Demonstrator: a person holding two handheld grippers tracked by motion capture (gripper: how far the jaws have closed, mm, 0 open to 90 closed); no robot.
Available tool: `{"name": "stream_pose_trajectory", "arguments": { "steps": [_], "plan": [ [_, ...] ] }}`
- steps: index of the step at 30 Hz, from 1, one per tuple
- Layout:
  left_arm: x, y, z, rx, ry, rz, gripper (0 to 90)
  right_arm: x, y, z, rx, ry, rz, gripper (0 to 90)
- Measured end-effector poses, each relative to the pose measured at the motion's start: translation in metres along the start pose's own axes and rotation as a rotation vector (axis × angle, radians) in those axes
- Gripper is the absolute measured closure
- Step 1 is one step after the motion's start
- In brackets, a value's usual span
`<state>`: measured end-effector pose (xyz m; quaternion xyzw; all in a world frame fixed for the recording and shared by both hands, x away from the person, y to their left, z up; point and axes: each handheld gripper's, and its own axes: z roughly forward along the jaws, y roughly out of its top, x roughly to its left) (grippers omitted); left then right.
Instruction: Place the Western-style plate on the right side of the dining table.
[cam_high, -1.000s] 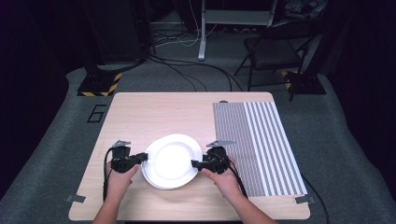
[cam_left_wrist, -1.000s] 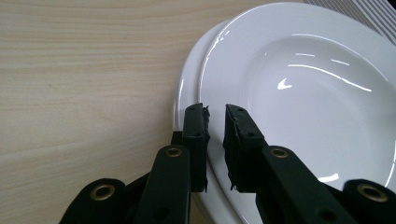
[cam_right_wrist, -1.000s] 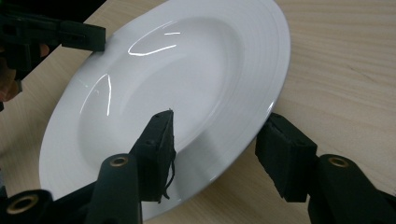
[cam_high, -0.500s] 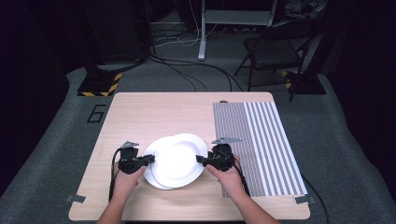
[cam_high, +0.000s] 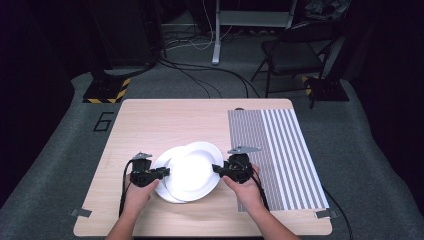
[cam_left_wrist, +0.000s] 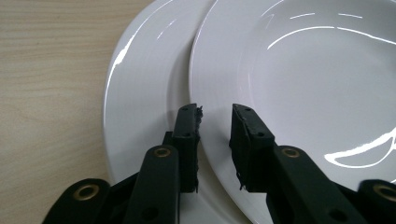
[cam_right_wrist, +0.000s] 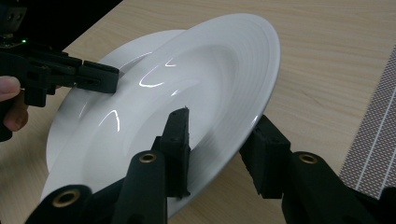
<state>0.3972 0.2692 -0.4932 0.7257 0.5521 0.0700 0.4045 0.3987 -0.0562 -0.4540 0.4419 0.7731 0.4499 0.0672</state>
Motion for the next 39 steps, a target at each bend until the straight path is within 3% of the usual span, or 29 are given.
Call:
{"name": "stream_pose_trajectory", "arguments": {
  "steps": [16, 24, 31, 33, 39],
  "plan": [
    [-0.003, 0.001, 0.001, -0.016, -0.058, -0.058, 48.5, -0.015, -0.012, -0.002, -0.007, 0.03, 0.092, 61.5],
    [-0.014, -0.001, 0.007, -0.005, -0.042, -0.032, 48.3, -0.016, -0.014, -0.002, -0.014, 0.026, 0.103, 61.1],
    [-0.017, -0.001, 0.001, -0.016, -0.031, -0.052, 52.6, -0.014, -0.015, -0.002, -0.004, -0.014, 0.097, 58.5],
    [-0.018, -0.001, 0.0, -0.022, -0.032, -0.063, 53.7, -0.014, -0.013, -0.002, 0.028, -0.015, 0.097, 54.7],
    [-0.02, -0.003, -0.002, -0.034, -0.021, -0.067, 54.3, -0.009, -0.011, -0.004, 0.055, -0.044, 0.095, 51.6]
  ]
}}
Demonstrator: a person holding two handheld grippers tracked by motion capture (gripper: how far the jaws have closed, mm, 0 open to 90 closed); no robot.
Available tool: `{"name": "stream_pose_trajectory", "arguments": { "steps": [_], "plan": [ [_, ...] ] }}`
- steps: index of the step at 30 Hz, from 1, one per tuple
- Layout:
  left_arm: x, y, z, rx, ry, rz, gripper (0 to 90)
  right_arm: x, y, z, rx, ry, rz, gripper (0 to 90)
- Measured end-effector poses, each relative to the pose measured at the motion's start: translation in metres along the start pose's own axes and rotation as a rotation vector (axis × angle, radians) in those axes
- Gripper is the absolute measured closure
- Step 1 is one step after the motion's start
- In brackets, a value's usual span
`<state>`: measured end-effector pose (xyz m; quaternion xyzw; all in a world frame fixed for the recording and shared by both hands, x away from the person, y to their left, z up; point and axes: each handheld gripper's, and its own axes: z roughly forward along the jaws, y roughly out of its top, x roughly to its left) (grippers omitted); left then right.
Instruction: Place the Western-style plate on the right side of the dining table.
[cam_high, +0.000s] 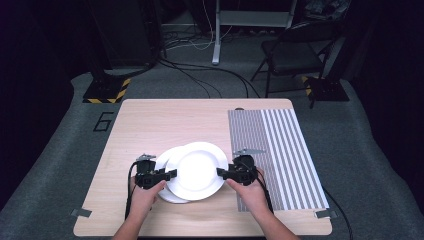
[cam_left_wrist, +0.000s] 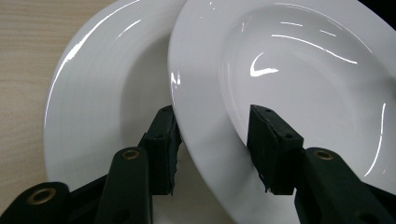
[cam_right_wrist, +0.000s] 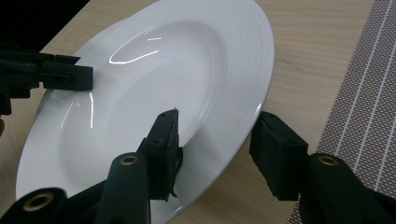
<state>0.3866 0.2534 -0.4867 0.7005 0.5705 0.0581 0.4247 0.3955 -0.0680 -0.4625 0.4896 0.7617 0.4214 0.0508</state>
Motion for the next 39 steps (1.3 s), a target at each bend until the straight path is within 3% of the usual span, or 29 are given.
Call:
{"name": "stream_pose_trajectory", "arguments": {
  "steps": [3, 13, 23, 39],
  "plan": [
    [-0.002, -0.001, -0.002, -0.01, 0.007, -0.003, 54.8, 0.003, 0.0, -0.001, -0.004, -0.027, -0.026, 52.6],
    [-0.019, -0.006, -0.007, -0.061, 0.078, -0.003, 56.2, 0.003, -0.001, 0.003, -0.005, -0.062, 0.005, 54.2],
    [-0.029, -0.009, -0.011, -0.067, 0.14, 0.014, 55.2, 0.007, -0.001, 0.008, 0.002, -0.088, 0.043, 52.3],
    [-0.038, -0.007, -0.014, -0.063, 0.155, -0.001, 53.5, 0.01, 0.0, 0.01, 0.016, -0.126, 0.087, 48.4]
  ]
}}
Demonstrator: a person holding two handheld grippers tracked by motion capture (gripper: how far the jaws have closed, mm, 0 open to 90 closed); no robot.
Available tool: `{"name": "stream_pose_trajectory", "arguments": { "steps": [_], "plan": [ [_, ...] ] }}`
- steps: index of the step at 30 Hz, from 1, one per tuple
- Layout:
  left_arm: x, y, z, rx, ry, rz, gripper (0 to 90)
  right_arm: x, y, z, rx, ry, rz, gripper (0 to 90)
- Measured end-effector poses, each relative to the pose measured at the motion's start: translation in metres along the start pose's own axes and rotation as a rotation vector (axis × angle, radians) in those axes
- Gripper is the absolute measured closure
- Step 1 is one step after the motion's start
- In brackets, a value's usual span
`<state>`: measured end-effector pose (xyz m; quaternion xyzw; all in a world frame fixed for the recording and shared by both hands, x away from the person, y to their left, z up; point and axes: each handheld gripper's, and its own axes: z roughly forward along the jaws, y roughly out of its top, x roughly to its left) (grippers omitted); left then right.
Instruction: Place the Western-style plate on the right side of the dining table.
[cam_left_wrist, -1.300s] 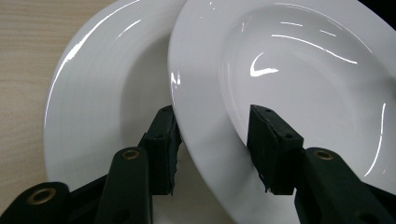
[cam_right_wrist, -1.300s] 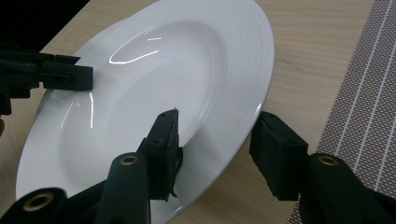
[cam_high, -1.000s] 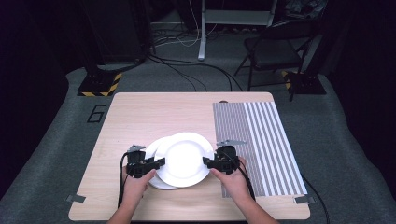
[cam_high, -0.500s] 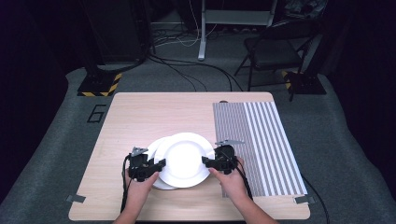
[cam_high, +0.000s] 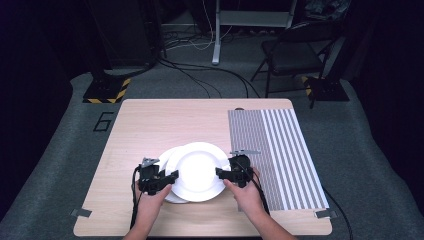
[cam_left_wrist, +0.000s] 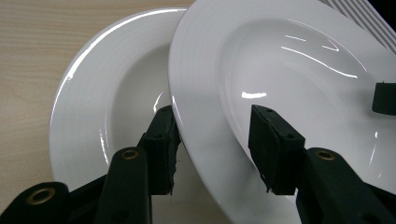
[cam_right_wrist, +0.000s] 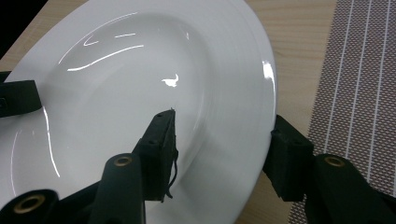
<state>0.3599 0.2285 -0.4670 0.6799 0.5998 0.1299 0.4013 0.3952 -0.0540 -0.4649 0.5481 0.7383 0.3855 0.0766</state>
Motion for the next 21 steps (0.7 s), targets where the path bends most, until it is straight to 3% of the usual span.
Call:
{"name": "stream_pose_trajectory", "arguments": {
  "steps": [5, 9, 21],
  "plan": [
    [-0.0007, 0.0011, -0.0001, 0.001, 0.0, -0.004, 53.4, -0.0002, 0.0017, -0.0007, 0.012, 0.004, 0.025, 48.4],
    [-0.0018, 0.0023, -0.001, -0.001, 0.001, -0.012, 53.7, 0.0004, 0.0023, -0.0025, 0.006, 0.0, 0.011, 48.4],
    [-0.0037, 0.0074, -0.0008, 0.005, -0.011, -0.018, 53.2, -0.0005, 0.0067, -0.0088, -0.002, 0.013, 0.043, 47.5]
  ]
}}
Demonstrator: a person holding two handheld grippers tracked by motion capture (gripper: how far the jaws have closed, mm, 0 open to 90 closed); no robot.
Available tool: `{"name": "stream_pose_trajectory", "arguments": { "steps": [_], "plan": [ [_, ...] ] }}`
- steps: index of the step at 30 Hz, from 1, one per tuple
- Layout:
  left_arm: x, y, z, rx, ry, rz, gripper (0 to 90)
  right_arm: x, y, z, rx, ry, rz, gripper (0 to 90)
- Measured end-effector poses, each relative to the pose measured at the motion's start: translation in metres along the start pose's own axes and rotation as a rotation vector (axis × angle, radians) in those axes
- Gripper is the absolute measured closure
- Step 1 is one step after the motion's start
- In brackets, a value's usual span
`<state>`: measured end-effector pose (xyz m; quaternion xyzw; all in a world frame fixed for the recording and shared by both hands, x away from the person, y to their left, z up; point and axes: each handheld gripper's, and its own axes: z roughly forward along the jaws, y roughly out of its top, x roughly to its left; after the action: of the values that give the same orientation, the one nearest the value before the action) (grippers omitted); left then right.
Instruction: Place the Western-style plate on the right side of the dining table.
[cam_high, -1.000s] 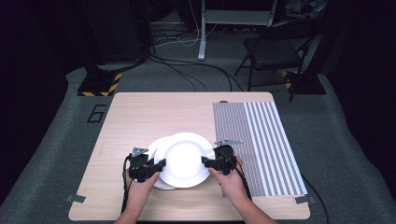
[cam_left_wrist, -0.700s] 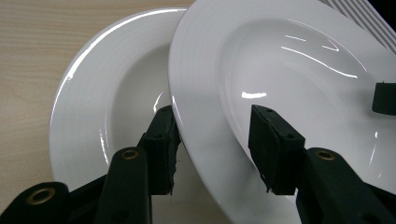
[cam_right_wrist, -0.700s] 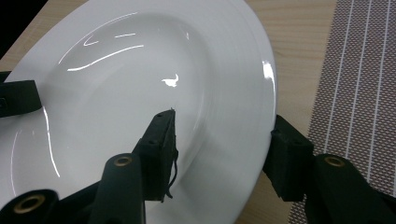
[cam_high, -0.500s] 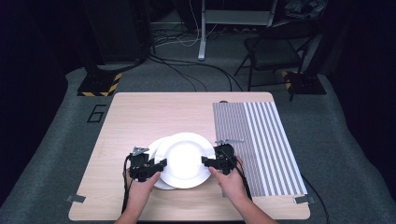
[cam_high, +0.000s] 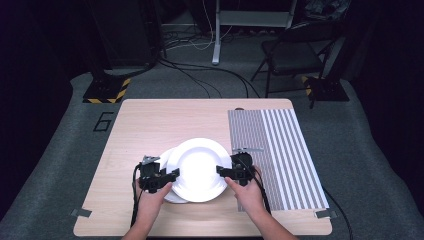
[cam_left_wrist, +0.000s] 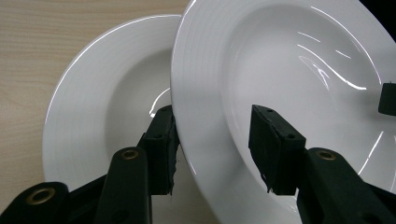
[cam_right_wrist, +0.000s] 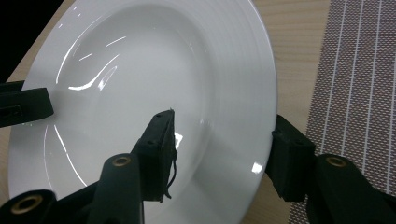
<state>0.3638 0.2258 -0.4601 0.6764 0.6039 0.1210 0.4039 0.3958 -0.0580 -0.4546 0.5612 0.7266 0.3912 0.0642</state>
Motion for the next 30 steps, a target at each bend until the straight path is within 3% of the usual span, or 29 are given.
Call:
{"name": "stream_pose_trajectory", "arguments": {
  "steps": [17, 30],
  "plan": [
    [-0.006, 0.01, -0.003, -0.02, -0.008, 0.004, 53.5, -0.001, 0.004, -0.005, 0.007, 0.0, 0.033, 47.0],
    [-0.017, 0.023, 0.004, -0.026, -0.024, 0.014, 53.7, -0.012, 0.011, -0.015, -0.018, 0.002, 0.043, 46.7]
  ]
}}
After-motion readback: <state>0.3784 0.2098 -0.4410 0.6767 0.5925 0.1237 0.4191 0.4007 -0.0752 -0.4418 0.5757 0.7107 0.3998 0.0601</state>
